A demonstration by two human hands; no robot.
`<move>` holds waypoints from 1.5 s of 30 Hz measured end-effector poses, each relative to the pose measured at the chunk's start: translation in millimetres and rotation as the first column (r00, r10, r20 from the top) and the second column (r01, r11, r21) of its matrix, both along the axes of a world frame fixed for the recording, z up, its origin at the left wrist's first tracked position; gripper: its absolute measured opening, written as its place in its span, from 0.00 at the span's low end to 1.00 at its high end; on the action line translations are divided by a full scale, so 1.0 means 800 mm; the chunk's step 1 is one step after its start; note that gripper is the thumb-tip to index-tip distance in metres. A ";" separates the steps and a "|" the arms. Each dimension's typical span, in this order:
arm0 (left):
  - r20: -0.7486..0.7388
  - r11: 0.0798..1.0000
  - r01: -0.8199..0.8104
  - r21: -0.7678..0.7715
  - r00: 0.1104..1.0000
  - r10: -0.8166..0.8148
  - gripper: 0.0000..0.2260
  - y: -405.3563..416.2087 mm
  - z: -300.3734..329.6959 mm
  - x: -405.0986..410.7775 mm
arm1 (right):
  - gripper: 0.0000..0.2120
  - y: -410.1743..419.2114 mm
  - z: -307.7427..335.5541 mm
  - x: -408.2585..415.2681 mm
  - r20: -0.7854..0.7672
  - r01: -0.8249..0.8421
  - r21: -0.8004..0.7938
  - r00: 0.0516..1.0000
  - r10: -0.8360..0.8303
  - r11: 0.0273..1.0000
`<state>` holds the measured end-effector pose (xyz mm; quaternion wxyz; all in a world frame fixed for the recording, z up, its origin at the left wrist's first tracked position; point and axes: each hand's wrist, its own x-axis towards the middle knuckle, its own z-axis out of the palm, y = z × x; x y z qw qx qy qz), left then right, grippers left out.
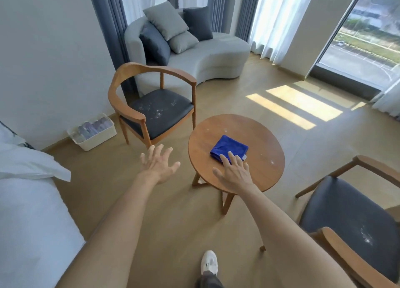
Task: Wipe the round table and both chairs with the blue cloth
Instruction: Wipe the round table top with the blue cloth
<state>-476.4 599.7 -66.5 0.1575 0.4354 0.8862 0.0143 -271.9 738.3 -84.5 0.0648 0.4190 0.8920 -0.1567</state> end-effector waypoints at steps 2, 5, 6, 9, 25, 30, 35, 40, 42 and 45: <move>-0.008 0.998 0.054 -0.012 0.999 -0.054 0.29 0.036 -0.007 -0.017 | 0.30 0.027 -0.008 -0.015 0.003 0.037 -0.002 0.999 -0.037 0.999; -0.020 0.994 0.108 -0.010 0.994 -0.108 0.29 0.094 -0.021 -0.042 | 0.30 0.071 -0.023 -0.040 -0.010 0.094 -0.017 0.996 -0.094 0.995; -0.018 0.993 0.122 -0.010 0.992 -0.122 0.29 0.115 -0.025 -0.052 | 0.30 0.087 -0.029 -0.049 -0.020 0.116 -0.031 0.993 -0.117 0.993; -0.005 0.986 0.164 -0.039 0.986 -0.164 0.29 0.176 -0.037 -0.084 | 0.31 0.138 -0.047 -0.075 -0.028 0.191 -0.083 0.981 -0.194 0.978; 0.163 0.844 0.524 -0.115 0.848 -0.504 0.30 0.480 -0.144 -0.146 | 0.30 0.320 -0.136 -0.117 0.136 0.559 -0.203 0.829 -0.542 0.804; 0.238 0.712 0.691 -0.123 0.717 -0.655 0.30 0.547 -0.224 -0.128 | 0.30 0.340 -0.195 -0.118 0.211 0.639 -0.234 0.769 -0.603 0.733; 0.140 0.596 0.795 -0.113 0.607 -0.782 0.24 0.597 -0.302 -0.124 | 0.30 0.382 -0.262 -0.118 0.318 0.549 -0.177 0.818 -0.480 0.817; 0.077 0.556 0.814 -0.168 0.573 -0.816 0.20 0.633 -0.365 -0.132 | 0.28 0.431 -0.321 -0.113 0.345 0.460 -0.174 0.857 -0.384 0.870; 0.065 0.541 0.823 -0.176 0.558 -0.827 0.20 0.639 -0.384 -0.128 | 0.28 0.442 -0.340 -0.113 0.340 0.452 -0.164 0.860 -0.380 0.877; 0.064 0.503 0.846 -0.175 0.520 -0.852 0.20 0.641 -0.401 -0.117 | 0.27 0.453 -0.361 -0.112 0.324 0.424 -0.144 0.874 -0.362 0.894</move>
